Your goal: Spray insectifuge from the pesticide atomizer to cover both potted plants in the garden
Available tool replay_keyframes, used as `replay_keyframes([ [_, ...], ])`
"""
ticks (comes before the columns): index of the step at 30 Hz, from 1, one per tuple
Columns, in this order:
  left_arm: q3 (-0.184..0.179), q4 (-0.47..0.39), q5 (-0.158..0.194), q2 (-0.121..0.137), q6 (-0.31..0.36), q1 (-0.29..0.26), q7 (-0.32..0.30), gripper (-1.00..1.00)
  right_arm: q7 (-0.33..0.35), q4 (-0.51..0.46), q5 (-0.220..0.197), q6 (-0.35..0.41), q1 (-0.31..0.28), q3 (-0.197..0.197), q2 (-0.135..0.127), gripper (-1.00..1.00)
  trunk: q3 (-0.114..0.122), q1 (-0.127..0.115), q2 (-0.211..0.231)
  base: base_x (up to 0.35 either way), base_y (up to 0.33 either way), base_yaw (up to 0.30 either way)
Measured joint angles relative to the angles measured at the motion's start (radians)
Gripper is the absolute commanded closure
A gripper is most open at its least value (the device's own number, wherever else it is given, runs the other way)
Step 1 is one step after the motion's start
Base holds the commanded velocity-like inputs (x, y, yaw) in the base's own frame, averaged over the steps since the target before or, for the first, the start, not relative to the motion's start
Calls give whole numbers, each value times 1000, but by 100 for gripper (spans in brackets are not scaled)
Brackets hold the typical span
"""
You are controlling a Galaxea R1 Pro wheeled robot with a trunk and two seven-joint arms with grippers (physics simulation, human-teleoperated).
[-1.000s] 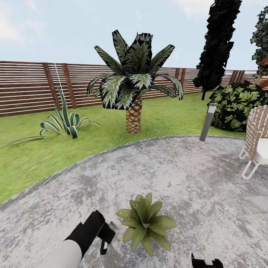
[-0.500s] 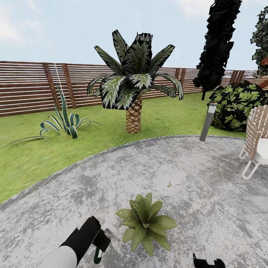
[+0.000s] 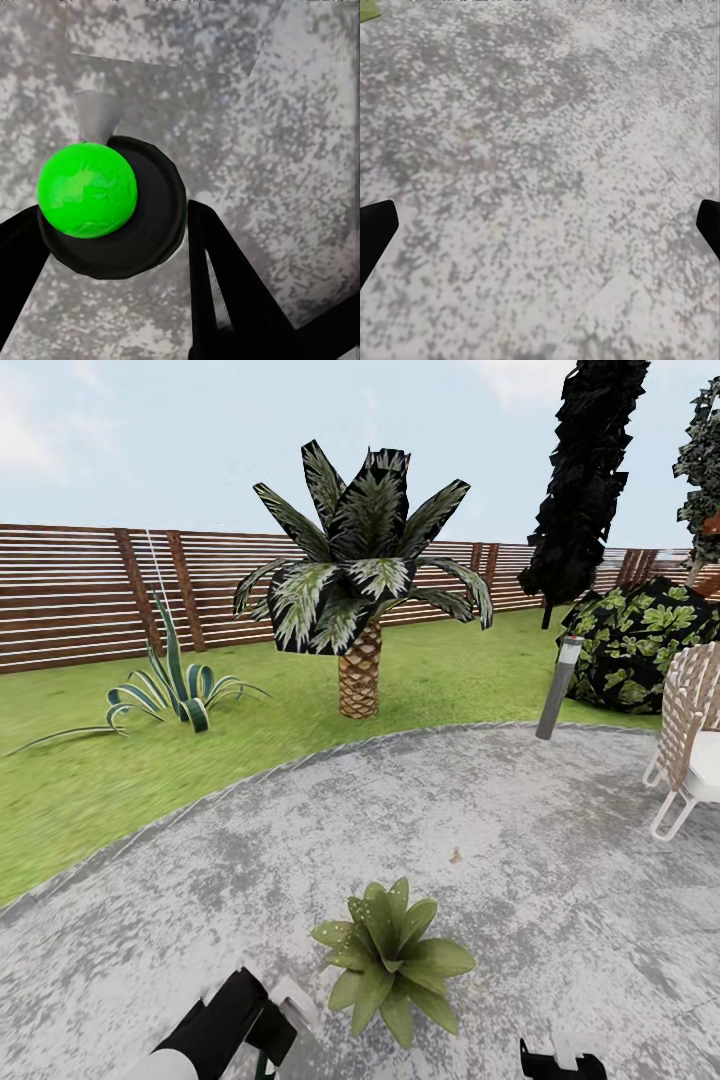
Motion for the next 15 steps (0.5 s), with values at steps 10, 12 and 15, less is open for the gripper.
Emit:
replay_keyframes([
  [10,7,-16,6,-4,-3,-2,44,100,0,-2,-1,0,0,0,2,-100,0,0,0,0,0,47],
  [12,7,-16,6,-5,-3,-2,44,100,0,-2,0,0,0,0,2,-100,0,0,0,0,0,238],
  [15,8,-16,6,-4,-3,-2,44,100,0,-1,1,0,0,2,2,-100,0,0,0,0,0,269],
])
